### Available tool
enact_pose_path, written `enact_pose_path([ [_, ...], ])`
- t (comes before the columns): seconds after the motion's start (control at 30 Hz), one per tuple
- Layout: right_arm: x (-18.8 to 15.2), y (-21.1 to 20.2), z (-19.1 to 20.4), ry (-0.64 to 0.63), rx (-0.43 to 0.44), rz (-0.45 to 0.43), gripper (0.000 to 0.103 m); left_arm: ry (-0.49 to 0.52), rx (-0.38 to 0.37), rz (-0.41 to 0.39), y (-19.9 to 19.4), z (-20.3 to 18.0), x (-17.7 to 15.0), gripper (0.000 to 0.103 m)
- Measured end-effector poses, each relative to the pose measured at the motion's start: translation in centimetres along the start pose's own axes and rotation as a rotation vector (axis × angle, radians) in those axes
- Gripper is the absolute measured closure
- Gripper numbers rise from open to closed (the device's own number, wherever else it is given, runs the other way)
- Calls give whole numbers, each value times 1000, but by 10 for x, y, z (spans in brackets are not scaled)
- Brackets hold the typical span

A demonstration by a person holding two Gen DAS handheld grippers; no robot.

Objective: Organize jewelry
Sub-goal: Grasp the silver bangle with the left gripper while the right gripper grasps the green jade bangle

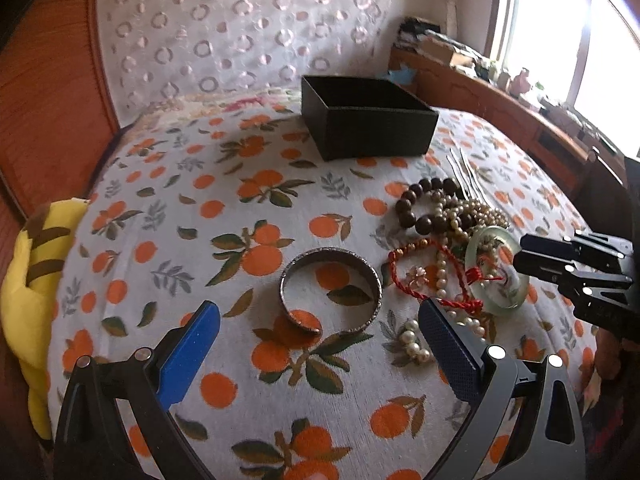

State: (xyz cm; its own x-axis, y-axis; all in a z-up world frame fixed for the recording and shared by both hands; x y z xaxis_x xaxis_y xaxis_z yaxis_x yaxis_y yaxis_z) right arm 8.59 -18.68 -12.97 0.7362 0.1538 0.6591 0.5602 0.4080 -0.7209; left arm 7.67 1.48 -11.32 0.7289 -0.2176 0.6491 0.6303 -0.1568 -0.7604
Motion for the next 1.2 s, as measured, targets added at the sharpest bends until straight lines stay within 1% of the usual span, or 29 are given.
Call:
enact_pose_path([
  [0.07,1,4,-1,0,2,14,73,10,-11,8,4,0,3,7],
  [0.2,4,8,1,-16,-4,26,75,31,-38,24,12,-1,9,7],
  [0.27,4,10,2,-21,-7,30,75,44,-39,28,14,-2,11,14],
  [0.3,4,10,2,-23,-9,30,75,50,-43,33,15,-2,13,20],
  [0.37,5,11,3,-30,-7,34,76,55,-48,39,18,-1,14,24],
  [0.43,5,12,4,-35,-7,37,79,62,-35,49,20,-1,14,29],
  [0.57,4,13,5,-42,-5,44,88,71,-27,56,22,-1,12,33],
  [0.8,3,10,4,-41,11,34,93,82,-19,62,25,-2,10,35],
  [0.87,3,9,4,-44,8,27,93,88,-12,60,26,-2,11,39],
  [0.9,3,8,5,-47,6,23,93,89,-15,53,25,-2,10,45],
  [1.07,5,-2,5,-54,-8,-18,93,79,-33,35,22,-2,10,45],
  [1.2,9,-10,3,-52,-15,-48,93,53,-36,-17,11,0,16,45],
])
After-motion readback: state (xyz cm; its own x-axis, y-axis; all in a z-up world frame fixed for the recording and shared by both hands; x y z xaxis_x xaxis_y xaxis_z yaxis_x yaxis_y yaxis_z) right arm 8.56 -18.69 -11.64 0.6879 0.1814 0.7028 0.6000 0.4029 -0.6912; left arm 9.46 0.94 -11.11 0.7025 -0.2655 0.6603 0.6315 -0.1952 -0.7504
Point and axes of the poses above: each gripper's, at about its wrist camera, not at the fingertips, and y roughly the way its jaws point, z to its left, x to its top, the point moved 1 cm from there along y, roughly the way its jaws point, and after that the axes turned 6 degrees about y, right-handed, at the moved point
